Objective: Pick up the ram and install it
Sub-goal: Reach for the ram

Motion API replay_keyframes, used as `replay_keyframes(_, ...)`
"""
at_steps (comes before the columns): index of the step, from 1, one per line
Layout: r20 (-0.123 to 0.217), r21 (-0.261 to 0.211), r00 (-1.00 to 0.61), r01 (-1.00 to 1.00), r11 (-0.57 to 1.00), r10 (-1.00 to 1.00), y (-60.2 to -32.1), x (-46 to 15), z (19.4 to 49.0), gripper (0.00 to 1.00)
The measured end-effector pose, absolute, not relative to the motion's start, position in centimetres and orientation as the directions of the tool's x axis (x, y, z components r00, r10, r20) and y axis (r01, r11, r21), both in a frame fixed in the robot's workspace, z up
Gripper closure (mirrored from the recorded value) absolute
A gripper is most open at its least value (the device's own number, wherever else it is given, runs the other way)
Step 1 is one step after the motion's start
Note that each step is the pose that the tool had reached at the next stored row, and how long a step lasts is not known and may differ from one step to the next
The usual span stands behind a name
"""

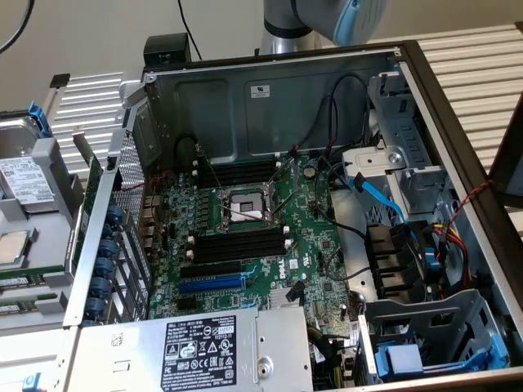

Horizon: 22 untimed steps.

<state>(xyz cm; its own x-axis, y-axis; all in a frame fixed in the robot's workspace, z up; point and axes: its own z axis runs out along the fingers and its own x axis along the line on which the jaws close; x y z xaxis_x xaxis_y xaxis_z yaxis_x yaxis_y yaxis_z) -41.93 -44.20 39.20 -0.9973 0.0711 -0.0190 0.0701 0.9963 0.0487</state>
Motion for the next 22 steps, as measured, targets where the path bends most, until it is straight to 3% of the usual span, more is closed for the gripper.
replay_keyframes(12,-0.019,0.049,-0.997,0.070,0.996,0.071,-44.6,-45.1,39.2,0.89)
replay_keyframes(22,0.003,0.047,-0.997,0.071,0.996,0.071,-44.6,-46.6,39.2,0.89)
